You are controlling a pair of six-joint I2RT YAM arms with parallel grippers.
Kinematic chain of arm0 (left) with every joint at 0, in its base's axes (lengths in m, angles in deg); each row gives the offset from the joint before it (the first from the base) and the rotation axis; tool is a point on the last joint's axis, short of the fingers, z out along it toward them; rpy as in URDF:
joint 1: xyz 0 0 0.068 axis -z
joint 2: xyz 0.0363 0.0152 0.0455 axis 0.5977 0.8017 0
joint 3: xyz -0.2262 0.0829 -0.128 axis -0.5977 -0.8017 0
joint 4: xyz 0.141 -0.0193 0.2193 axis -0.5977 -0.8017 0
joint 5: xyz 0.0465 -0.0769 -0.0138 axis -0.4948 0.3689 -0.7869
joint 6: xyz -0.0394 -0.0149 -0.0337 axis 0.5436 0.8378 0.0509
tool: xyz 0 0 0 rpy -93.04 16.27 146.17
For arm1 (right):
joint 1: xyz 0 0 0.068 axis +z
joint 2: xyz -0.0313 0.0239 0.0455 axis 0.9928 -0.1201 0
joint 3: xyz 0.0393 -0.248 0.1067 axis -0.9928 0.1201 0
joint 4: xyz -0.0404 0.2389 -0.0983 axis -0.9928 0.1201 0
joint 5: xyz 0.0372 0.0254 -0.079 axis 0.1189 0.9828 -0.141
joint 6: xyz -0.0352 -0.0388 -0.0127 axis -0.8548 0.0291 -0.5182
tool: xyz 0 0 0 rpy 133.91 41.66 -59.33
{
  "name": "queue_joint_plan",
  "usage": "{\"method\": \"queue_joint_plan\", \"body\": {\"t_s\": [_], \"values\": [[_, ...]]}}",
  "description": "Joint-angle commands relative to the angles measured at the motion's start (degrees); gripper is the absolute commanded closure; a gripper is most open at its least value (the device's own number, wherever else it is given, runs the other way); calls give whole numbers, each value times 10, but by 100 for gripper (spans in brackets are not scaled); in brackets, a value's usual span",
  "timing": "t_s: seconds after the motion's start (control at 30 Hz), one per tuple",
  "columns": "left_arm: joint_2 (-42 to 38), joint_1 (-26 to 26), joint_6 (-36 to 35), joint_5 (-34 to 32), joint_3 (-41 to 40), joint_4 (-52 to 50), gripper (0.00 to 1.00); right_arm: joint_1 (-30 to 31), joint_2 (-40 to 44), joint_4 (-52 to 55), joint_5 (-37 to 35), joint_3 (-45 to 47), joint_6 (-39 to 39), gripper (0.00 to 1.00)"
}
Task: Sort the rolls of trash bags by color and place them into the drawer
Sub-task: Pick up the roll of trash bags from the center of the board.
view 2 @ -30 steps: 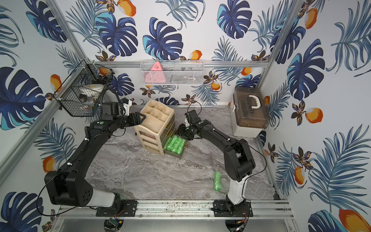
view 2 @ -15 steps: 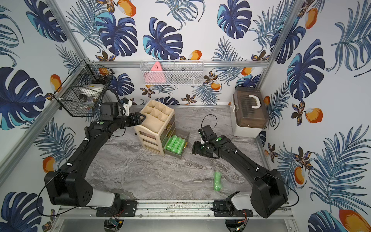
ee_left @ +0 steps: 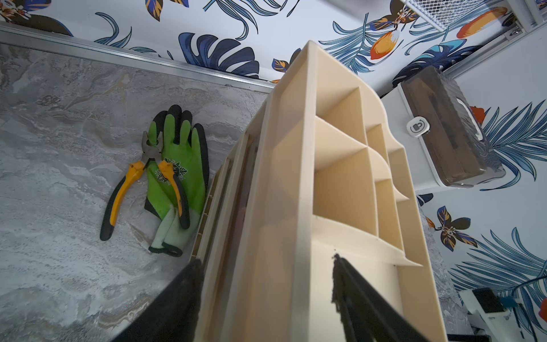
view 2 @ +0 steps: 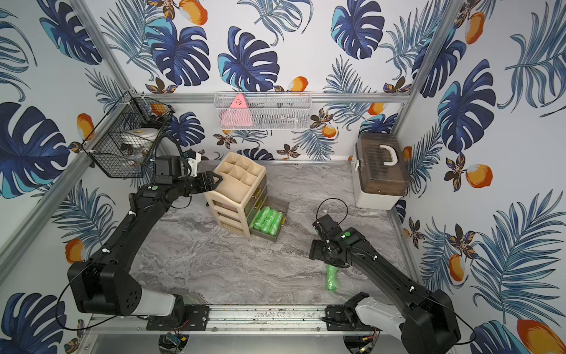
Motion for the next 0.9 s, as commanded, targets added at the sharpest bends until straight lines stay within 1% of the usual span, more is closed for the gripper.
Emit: {"method": "queue_joint_plan", "body": {"t_s": [0.0, 0.13, 0.23, 0.33, 0.4, 0.57, 0.63, 0.77, 0.87], "values": [[2, 0, -8, -5, -4, -30, 27, 1, 15, 24, -24, 27, 46, 20], [4, 0, -7, -3, -4, -28, 27, 1, 38, 20, -25, 66, 58, 22], [6, 0, -6, -2, -4, -28, 27, 0, 46, 4, -22, 92, 57, 26], [7, 0, -7, -3, -2, -29, 27, 0, 35, -15, -10, 113, 52, 31], [6, 0, -7, -3, -2, -29, 27, 0, 26, -32, 0, 121, 51, 38], [4, 0, -7, -5, -4, -30, 27, 1, 24, -76, 22, 132, 43, 59], [4, 0, -8, -6, -4, -31, 27, 1, 28, -96, 36, 129, 32, 65], [5, 0, -7, -6, -4, -31, 27, 1, 9, -137, 69, 108, -3, 74], [6, 0, -9, -7, -2, -33, 27, 1, -25, -166, 94, 75, -25, 76]]}}
